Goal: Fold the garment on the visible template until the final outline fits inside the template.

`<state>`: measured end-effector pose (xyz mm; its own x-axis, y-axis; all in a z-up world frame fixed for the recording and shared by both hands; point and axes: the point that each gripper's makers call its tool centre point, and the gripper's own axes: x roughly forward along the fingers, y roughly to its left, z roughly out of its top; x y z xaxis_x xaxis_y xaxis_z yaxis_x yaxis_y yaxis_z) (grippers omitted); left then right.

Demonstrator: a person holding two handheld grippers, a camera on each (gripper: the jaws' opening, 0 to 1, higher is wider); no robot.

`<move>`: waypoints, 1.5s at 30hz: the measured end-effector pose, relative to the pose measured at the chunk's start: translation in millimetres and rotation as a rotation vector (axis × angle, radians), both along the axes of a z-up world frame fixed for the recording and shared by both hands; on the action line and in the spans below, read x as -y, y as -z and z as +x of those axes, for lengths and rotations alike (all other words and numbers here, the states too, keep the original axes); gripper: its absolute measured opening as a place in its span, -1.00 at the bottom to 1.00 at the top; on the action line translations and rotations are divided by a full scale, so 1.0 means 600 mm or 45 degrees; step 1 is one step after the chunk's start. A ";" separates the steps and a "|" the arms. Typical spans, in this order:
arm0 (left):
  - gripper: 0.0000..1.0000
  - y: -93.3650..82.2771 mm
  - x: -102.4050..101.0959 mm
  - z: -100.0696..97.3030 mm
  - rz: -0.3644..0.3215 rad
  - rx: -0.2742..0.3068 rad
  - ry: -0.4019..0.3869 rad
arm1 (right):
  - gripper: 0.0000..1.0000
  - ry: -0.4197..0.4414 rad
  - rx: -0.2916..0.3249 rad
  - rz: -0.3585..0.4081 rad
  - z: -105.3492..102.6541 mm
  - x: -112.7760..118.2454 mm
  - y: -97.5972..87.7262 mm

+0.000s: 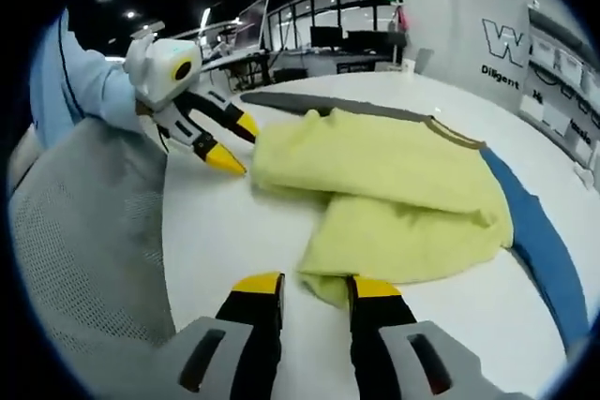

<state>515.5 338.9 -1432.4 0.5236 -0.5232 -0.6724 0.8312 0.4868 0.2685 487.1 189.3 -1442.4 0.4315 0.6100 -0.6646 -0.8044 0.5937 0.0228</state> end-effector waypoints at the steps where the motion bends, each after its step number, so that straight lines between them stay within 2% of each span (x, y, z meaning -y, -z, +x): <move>1: -0.50 0.002 0.000 0.000 0.007 -0.005 0.004 | -0.65 -0.004 0.012 -0.039 0.002 0.003 0.006; 2: -0.52 0.007 -0.003 -0.002 0.033 -0.009 0.015 | -0.72 0.002 0.050 -0.046 0.008 0.004 0.005; 4: -0.60 0.004 -0.002 0.007 0.030 0.012 0.013 | -0.94 0.038 0.069 -0.055 0.018 0.011 0.004; 5: -0.66 0.008 -0.004 0.010 0.034 0.002 0.001 | -0.99 0.049 0.054 -0.048 0.019 0.011 0.004; 7: -0.95 0.012 -0.011 0.016 0.071 0.022 0.001 | -1.00 0.063 0.044 -0.054 0.019 0.013 0.004; 9: -0.98 0.011 -0.011 0.019 0.073 0.027 0.007 | -1.00 0.050 0.063 -0.082 0.020 0.014 0.004; 12: -0.99 0.008 -0.010 0.020 0.032 -0.011 -0.032 | -1.00 0.065 0.031 -0.059 0.016 0.016 -0.002; 14: -1.00 0.001 -0.007 0.016 -0.046 -0.077 -0.083 | -1.00 0.105 -0.021 -0.003 0.013 0.016 -0.011; 15: -1.00 -0.008 -0.003 0.010 -0.129 -0.140 -0.111 | -1.00 0.131 -0.048 0.032 0.011 0.017 -0.017; 18: -1.00 -0.030 -0.004 0.006 -0.274 -0.236 -0.184 | -1.00 0.233 -0.145 0.154 0.011 0.025 -0.037; 19: -1.00 -0.038 -0.008 0.003 -0.333 -0.306 -0.240 | -1.00 0.272 -0.174 0.192 0.012 0.032 -0.046; 22: -1.00 -0.057 -0.020 0.007 -0.425 -0.361 -0.321 | -1.00 0.309 -0.209 0.211 0.010 0.051 -0.061; 24: -1.00 -0.070 -0.029 0.013 -0.458 -0.359 -0.364 | -1.00 0.318 -0.214 0.212 0.010 0.061 -0.073; 27: -1.00 -0.087 -0.039 0.018 -0.506 -0.374 -0.423 | -1.00 0.367 -0.271 0.228 0.008 0.077 -0.090; 29: -1.00 -0.094 -0.043 0.017 -0.496 -0.365 -0.437 | -1.00 0.408 -0.389 0.278 -0.002 0.082 -0.099; 30: -1.00 -0.093 -0.046 0.017 -0.481 -0.359 -0.442 | -1.00 0.438 -0.453 0.337 -0.005 0.082 -0.107; 33: -1.00 -0.081 -0.051 0.005 -0.395 -0.342 -0.412 | -1.00 0.490 -0.595 0.445 -0.013 0.084 -0.124; 35: -1.00 -0.070 -0.045 -0.007 -0.372 -0.361 -0.384 | -1.00 0.498 -0.597 0.471 -0.011 0.087 -0.132; 38: -1.00 -0.059 -0.036 -0.019 -0.316 -0.349 -0.340 | -1.00 0.502 -0.598 0.458 -0.014 0.089 -0.133; 45: -1.00 -0.034 -0.007 -0.038 -0.224 -0.322 -0.231 | -1.00 0.528 -0.590 0.422 -0.020 0.103 -0.122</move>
